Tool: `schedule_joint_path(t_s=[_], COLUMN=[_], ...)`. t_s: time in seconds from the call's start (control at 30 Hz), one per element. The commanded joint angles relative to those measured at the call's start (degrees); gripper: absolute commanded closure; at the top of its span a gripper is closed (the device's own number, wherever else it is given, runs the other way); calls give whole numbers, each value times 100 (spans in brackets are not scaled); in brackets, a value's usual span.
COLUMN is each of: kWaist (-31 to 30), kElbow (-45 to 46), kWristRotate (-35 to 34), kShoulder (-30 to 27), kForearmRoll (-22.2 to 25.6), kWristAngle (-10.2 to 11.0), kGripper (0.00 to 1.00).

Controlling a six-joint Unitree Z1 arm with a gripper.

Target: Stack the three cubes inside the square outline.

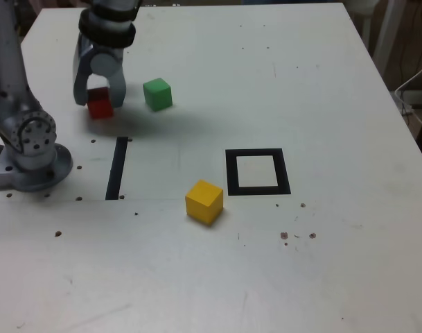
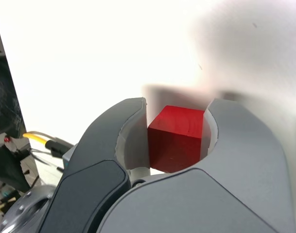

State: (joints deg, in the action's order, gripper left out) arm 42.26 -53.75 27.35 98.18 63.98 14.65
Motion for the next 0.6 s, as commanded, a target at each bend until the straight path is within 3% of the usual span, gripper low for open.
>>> schedule_joint_path(t_s=[0.0,0.27,0.43,0.57], kWaist=[-232,-941,-1629,-2219], kElbow=[-205,-708,-1031,-1331], kWristRotate=[1,-159,-496,-861], kShoulder=[-111,-371,-388,-343], kForearmRoll=[267,780,990,1247], kWristAngle=[-62,-289,-501,-554], kGripper=[72,72,72,72])
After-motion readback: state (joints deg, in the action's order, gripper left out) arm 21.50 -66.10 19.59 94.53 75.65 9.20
